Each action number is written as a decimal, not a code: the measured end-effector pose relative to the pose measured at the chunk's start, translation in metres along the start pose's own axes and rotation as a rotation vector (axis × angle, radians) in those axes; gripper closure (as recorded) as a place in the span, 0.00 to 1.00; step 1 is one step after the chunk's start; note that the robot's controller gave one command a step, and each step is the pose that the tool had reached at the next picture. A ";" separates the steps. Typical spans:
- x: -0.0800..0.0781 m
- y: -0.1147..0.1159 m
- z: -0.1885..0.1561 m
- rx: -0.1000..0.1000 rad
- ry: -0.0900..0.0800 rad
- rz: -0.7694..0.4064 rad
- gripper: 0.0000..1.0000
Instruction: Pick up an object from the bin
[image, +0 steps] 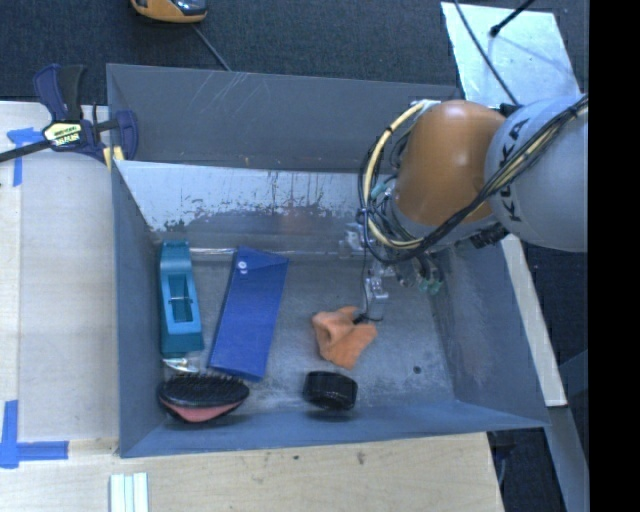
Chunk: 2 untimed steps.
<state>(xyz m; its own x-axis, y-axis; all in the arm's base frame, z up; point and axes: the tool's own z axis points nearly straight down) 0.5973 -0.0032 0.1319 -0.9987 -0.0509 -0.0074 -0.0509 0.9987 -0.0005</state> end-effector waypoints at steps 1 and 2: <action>0.011 0.001 0.035 0.000 0.011 0.000 0.00; 0.023 0.001 0.061 -0.001 0.003 -0.099 1.00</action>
Offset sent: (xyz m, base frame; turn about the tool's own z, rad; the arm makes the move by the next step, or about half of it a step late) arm -0.0233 0.0000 -0.0619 -0.1000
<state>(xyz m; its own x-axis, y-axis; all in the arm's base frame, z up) 0.5751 -0.0034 0.0709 -0.9888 -0.1490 -0.0039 -0.1490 0.9888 -0.0003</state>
